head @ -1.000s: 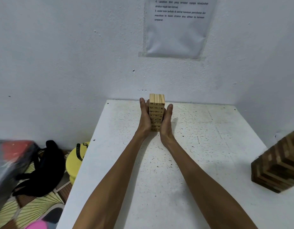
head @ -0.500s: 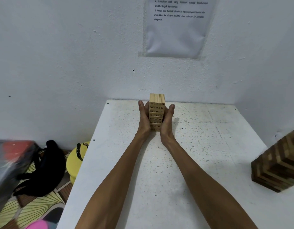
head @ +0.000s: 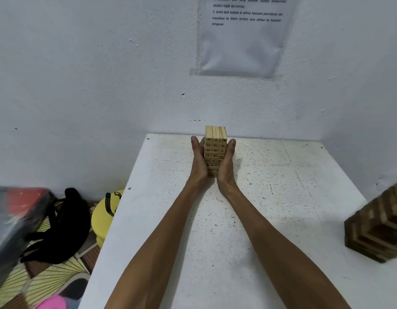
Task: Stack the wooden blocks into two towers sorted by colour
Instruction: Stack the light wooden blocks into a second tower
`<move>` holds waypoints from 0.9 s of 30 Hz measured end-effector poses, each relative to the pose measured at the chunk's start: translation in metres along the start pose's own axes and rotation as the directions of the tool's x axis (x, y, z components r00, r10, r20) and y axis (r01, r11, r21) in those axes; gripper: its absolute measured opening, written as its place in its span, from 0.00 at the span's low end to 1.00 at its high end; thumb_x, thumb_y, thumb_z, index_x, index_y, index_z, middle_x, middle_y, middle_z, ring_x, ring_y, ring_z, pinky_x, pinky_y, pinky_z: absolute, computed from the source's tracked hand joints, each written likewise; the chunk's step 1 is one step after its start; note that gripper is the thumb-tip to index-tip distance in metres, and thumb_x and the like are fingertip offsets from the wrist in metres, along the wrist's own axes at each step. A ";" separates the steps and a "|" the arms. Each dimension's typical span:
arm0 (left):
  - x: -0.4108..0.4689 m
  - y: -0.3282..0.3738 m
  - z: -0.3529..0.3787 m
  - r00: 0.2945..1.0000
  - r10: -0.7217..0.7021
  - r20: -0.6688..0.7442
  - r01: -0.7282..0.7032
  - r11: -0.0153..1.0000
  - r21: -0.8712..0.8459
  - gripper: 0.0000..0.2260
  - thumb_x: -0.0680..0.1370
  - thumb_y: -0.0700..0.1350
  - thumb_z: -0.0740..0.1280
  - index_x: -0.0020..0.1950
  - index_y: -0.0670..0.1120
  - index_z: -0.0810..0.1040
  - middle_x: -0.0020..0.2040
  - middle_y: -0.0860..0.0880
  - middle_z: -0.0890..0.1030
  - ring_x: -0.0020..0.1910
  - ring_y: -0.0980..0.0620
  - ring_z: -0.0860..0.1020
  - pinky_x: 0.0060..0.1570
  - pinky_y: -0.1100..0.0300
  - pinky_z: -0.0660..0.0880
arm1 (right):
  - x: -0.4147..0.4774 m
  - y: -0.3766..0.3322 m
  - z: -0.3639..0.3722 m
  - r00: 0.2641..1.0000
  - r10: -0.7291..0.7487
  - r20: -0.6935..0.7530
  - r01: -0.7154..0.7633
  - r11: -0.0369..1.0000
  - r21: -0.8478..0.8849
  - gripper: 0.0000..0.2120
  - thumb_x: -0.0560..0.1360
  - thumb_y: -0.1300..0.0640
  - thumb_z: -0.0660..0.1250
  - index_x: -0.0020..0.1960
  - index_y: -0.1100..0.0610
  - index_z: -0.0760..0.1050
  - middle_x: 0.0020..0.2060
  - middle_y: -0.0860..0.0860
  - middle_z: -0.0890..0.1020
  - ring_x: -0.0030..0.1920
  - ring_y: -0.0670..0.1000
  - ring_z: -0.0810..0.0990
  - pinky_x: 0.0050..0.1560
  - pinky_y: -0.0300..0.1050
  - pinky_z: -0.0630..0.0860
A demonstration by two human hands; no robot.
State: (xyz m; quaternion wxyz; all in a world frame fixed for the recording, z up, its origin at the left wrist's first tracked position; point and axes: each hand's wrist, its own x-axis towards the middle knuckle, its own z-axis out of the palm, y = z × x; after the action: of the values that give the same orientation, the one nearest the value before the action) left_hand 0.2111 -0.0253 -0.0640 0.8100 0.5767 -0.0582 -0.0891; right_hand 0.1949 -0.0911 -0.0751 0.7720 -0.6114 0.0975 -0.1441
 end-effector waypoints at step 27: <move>0.007 0.023 0.006 0.997 0.062 0.048 -0.063 0.998 0.004 0.40 0.85 0.64 0.39 0.67 0.36 0.78 0.49 0.45 0.88 0.50 0.49 0.87 0.45 0.63 0.81 | 0.001 -0.025 0.002 0.997 -0.002 0.071 0.002 1.000 0.001 0.36 0.84 0.33 0.39 0.64 0.49 0.81 0.57 0.53 0.87 0.60 0.54 0.85 0.67 0.60 0.78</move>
State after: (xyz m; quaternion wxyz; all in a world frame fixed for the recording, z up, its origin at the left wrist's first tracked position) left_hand 0.2183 -0.0251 -0.0403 0.8092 0.5744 -0.0959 -0.0773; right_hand 0.1940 -0.0949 -0.0501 0.7751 -0.6158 0.0693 -0.1233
